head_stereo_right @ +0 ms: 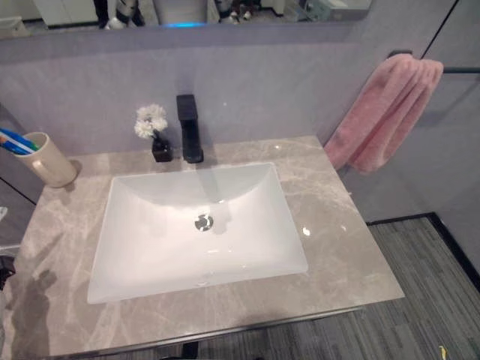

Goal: Put brush and paste in cup on sink, flatten towel.

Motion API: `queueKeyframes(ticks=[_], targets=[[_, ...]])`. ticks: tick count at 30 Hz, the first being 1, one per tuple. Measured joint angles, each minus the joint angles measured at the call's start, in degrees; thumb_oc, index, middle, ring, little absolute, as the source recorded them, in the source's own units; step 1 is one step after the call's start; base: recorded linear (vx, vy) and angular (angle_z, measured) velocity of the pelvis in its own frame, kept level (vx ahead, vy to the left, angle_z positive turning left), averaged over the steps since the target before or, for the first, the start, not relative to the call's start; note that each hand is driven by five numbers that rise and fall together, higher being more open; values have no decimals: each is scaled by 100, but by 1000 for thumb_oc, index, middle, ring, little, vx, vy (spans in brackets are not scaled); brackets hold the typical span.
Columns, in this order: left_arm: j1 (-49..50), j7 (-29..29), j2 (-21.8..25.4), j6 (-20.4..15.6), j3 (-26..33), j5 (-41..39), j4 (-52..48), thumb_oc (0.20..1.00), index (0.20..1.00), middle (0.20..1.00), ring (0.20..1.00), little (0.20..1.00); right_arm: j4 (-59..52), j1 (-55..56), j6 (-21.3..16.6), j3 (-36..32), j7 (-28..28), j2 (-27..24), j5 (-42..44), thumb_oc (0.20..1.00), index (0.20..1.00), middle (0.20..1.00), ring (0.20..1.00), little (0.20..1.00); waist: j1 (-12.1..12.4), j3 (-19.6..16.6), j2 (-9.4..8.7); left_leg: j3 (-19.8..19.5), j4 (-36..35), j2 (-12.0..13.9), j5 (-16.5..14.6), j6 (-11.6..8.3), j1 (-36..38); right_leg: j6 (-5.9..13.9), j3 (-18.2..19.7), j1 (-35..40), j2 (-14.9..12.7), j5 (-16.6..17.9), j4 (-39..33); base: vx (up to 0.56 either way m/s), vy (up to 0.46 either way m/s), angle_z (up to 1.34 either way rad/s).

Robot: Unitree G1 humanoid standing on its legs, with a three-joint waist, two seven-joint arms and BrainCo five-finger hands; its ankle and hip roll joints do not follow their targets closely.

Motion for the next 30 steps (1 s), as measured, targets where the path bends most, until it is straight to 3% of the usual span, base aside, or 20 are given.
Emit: queueKeyframes(ticks=[4, 11, 18, 26, 30], targets=[[-204, 26, 476, 0, 9, -81, 431, 1000, 1000, 1000, 1000, 1000, -3, -19, -10, -50, 2, -2, 44, 1000, 1000, 1000, 1000, 1000, -5, 58, -163, 113, 1, -11, 14, 13, -138, 38, 72, -170, -29, 38, 2, 17, 72, -14], [-930, 13, 912, 39, -139, -547, 1073, 1000, 1000, 1000, 1000, 1000, -9, -81, -6, -44, 10, 14, 97, 1000, 1000, 1000, 1000, 1000, -63, 228, -339, 268, 1, -44, 12, 16, -268, 61, 218, -401, -57, 93, 18, 23, 79, -11], [-1884, -145, 1660, 156, -719, -1029, 2183, 1000, 1000, 1000, 1000, 1000, -53, -177, -7, 84, 35, 6, 142, 1000, 1000, 1000, 1000, 1000, -272, 311, -496, 475, 1, 7, 16, 18, -379, 78, 380, -635, -47, 220, -2, 2, 44, -16], [-2462, -364, 1769, 274, -1223, -1412, 2548, 1000, 1000, 1000, 1000, 1000, -240, -190, -11, 240, 46, 0, 264, 1000, 1000, 1000, 1000, 1000, -358, 409, -584, 634, 1, 45, 20, 21, -473, 79, 550, -829, -12, 309, -3, -5, 10, -11], [-2753, -364, 2078, 336, -1382, -1424, 2656, 1000, 1000, 1000, 1000, 1000, -238, -225, -11, 305, 46, 7, 271, 1000, 1000, 1000, 1000, 1000, -337, 519, -695, 650, 1, 73, 33, 10, -555, 73, 570, -893, 12, 352, -3, 3, 3, -3]])
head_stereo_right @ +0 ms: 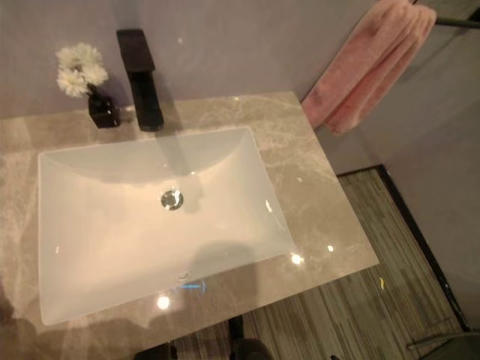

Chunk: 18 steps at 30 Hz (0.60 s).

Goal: Put brush and paste in cup on sink, flatten towel.

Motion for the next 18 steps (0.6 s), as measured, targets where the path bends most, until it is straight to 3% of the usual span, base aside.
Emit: queueKeyframes(ticks=[18], targets=[[-404, 12, 181, 103, -460, 8, 214, 1000, 1000, 1000, 1000, 1000, -8, 0, -16, 68, 4, 0, 102, 1000, 1000, 1000, 1000, 1000, 68, 17, -51, 66, 0, 3, 7, 8, -4, 3, 68, -71, -2, 30, 0, 0, 0, -1]])
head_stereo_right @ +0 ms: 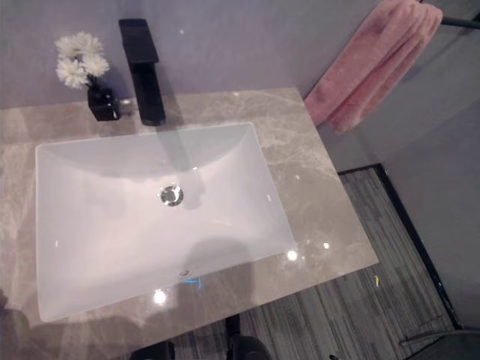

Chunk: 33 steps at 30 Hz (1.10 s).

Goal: Put brush and paste in cup on sink, flatten towel.

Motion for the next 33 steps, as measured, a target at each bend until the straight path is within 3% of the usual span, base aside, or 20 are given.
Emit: queueKeyframes(ticks=[18, 19, 20, 21, 22, 23, 25, 28, 33], targets=[[-517, 32, 195, 260, -712, 263, 159, 1000, 1000, 1000, 1000, 1000, 10, 22, -34, 79, 69, 11, 0, 1000, 1000, 1000, 1000, 1000, 26, -38, -86, 2, 0, -33, 44, 45, -8, 49, -8, 1, -55, 40, 0, -1, -2, 0], [-565, 60, 197, 272, -774, 281, 171, 862, 862, 862, 862, 862, 11, 26, -33, 81, 70, 14, 1, 1000, 1000, 1000, 1000, 1000, 31, -39, -87, 3, 0, -37, 48, 51, -10, 53, -10, 1, -60, 43, 0, 0, 0, 0], [-577, 61, 197, 273, -791, 293, 174, 645, 645, 645, 645, 645, 9, 25, -42, 84, 70, 18, 0, 1000, 1000, 1000, 1000, 1000, 30, -41, -90, 3, 0, -40, 50, 54, -11, 55, -10, 2, -66, 44, 0, 0, 0, 0], [-594, 65, 197, 277, -807, 297, 177, 576, 576, 576, 576, 576, 10, 26, -43, 84, 70, 28, 1, 1000, 1000, 1000, 1000, 1000, 31, -43, -93, 3, 0, -45, 52, 56, -12, 58, -11, 2, -69, 46, 0, 0, 0, 0], [-607, 65, 197, 279, -808, 297, 177, 573, 573, 573, 573, 573, 10, 26, -43, 84, 70, 38, 0, 1000, 1000, 1000, 1000, 1000, 30, -45, -96, 3, 0, -46, 52, 57, -15, 59, -11, 0, -70, 49, 0, 0, 0, 0], [-627, 68, 197, 295, -824, 297, 177, 504, 504, 504, 504, 504, 10, 26, -44, 84, 70, 58, 0, 1000, 1000, 1000, 1000, 1000, 30, -50, -103, 4, 0, -50, 53, 58, -15, 60, -9, -1, -75, 54, 0, 0, 0, 0], [-712, 80, 195, 310, -890, 319, 241, 504, 504, 504, 504, 504, 15, 27, -43, 92, 70, 77, 1, 1000, 1000, 1000, 1000, 1000, 29, -52, -106, 9, 0, -53, 56, 61, -15, 61, -8, -1, -78, 56, 0, 0, 0, 0], [-800, 111, 198, 318, -998, 346, 305, 438, 438, 438, 438, 438, 15, 28, -45, 100, 71, 138, 0, 1000, 1000, 1000, 1000, 1000, 32, -58, -114, 8, 0, -56, 59, 66, -15, 62, -8, -1, -79, 63, 0, 0, 0, 0], [-953, 135, 133, 321, -1090, 422, 413, 225, 225, 225, 225, 225, 12, 29, -44, 189, 71, 154, 1, 1000, 1000, 1000, 1000, 1000, 30, -82, -142, 16, 0, -61, 66, 75, -15, 59, -2, -7, -85, 73, 0, 0, 0, 0]])
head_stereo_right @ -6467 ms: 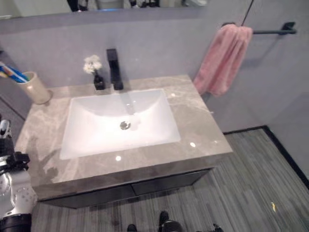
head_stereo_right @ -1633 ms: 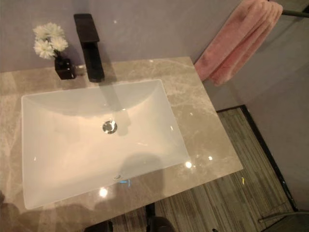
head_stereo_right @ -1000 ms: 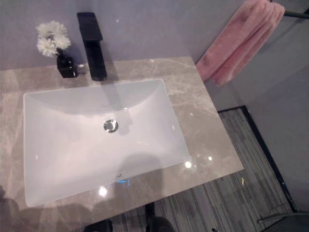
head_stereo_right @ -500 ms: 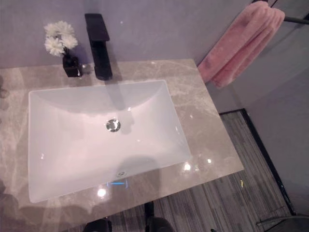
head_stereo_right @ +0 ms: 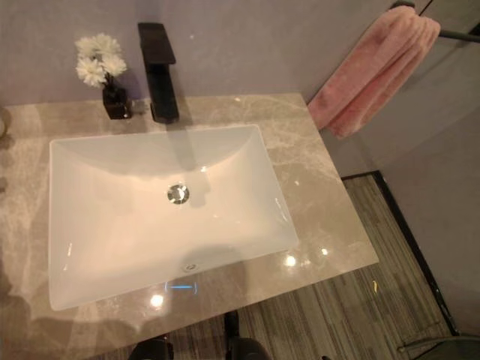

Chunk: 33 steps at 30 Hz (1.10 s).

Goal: Put brush and paste in cup on sink, flatten towel.

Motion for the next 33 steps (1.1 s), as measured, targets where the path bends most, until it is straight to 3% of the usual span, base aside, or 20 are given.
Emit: queueKeyframes(ticks=[7, 12, 19, 27, 31, 33], targets=[[-185, 44, -48, 7, -249, 46, 148, 200, 200, 200, 200, 200, 2, 8, -1, 73, 0, 3, 0, 1000, 1000, 1000, 1000, 1000, -1, -55, -5, 10, 0, -44, 17, 24, 0, 8, 2, 0, -45, 9, 0, 0, 0, 0], [-353, 65, -165, 69, -482, 140, 377, 200, 200, 200, 200, 200, 4, 64, -3, 93, 0, 4, 0, 1000, 1000, 1000, 1000, 1000, -27, -308, 35, 15, 2, -75, 66, 63, -109, 17, 16, -111, -67, 35, 2, 0, 0, 0], [-538, 112, -253, 112, -649, 213, 492, 200, 200, 200, 200, 200, 9, 78, -1, 107, 0, 4, 0, 1000, 1000, 1000, 1000, 1000, -36, -273, 106, 37, 0, -114, 82, 85, -131, 41, 34, -137, -120, 73, 3, 2, -5, 0], [-578, 81, -332, 213, -918, 513, 598, 200, 200, 200, 200, 200, 29, 99, 0, 94, -1, 1, 1, 1000, 1000, 1000, 1000, 1000, -35, -353, 321, 93, 0, -188, 115, 133, -153, 92, 64, -174, -201, 111, -1, 2, -5, -1], [-615, -166, -629, 183, -1259, 740, 313, 200, 200, 200, 200, 200, 28, 64, -4, 80, -2, -4, 2, 1000, 1000, 1000, 1000, 1000, -147, -433, 467, 186, -4, -165, 114, 136, -116, 94, 163, -179, -195, 142, -2, 21, -36, -16], [-633, -215, -671, 183, -1421, 945, 264, 200, 200, 200, 200, 200, 35, 70, 0, 71, -1, -48, 2, 1000, 1000, 1000, 1000, 1000, -384, -469, 555, 229, -14, -134, 98, 119, -60, 94, 229, -175, -165, 149, -6, 19, -22, -20]])
